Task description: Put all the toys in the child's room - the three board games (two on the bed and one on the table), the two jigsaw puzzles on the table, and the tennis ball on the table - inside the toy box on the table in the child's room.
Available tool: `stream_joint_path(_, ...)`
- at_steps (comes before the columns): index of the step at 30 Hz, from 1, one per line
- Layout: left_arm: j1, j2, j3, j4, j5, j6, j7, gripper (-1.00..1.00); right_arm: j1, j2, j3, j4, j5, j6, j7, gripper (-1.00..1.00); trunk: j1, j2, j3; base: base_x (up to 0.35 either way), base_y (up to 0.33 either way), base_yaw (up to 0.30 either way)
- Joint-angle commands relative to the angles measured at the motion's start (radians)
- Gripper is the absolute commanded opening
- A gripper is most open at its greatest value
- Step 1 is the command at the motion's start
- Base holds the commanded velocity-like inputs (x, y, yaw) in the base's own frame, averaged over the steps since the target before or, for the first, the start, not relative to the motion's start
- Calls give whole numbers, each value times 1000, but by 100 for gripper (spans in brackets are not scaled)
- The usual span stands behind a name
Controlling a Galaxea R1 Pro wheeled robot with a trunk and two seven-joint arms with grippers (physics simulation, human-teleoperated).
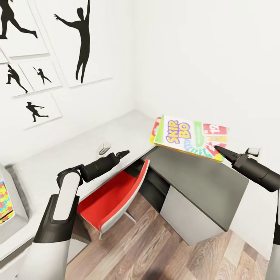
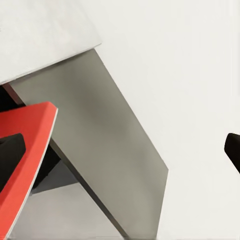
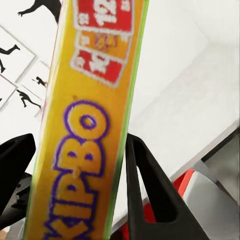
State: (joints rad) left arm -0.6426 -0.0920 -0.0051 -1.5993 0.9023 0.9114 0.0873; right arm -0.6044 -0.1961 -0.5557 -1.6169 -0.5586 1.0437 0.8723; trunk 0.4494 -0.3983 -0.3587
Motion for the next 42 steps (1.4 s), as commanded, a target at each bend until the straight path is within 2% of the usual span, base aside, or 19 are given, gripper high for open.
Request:
stream_joint_path(1, 0, 0, 1, -1, 10, 4, 9, 100, -1, 0, -1, 0, 2, 4, 7, -100, 1, -2, 0, 0, 0, -114)
stream_joint_path(5, 32, 4, 4, -4, 10, -3, 5, 100, 67, 9, 1, 0, 2, 4, 20, -100, 1, -2, 7, 0, 0, -113)
stream_joint_path(12, 50, 6, -1, -6, 10, -7, 2, 100, 107, 8, -2, 0, 2, 4, 35, -100, 1, -2, 18, 0, 0, -111)
stream_joint_path(20, 57, 7, -4, -7, 10, -9, 1, 100, 123, 0, -9, 0, 2, 4, 83, -100, 1, -2, 31, 0, 0, -110)
stream_joint_path(25, 60, 7, -6, -7, 10, -10, 0, 100, 127, 5, -5, 0, 2, 4, 115, -100, 1, -2, 39, 0, 0, -110)
stream_joint_path(42, 62, 7, -9, -6, 10, -11, -1, 100, 130, 4, -2, 0, 2, 4, 140, -100, 1, -2, 67, 0, 0, -102)
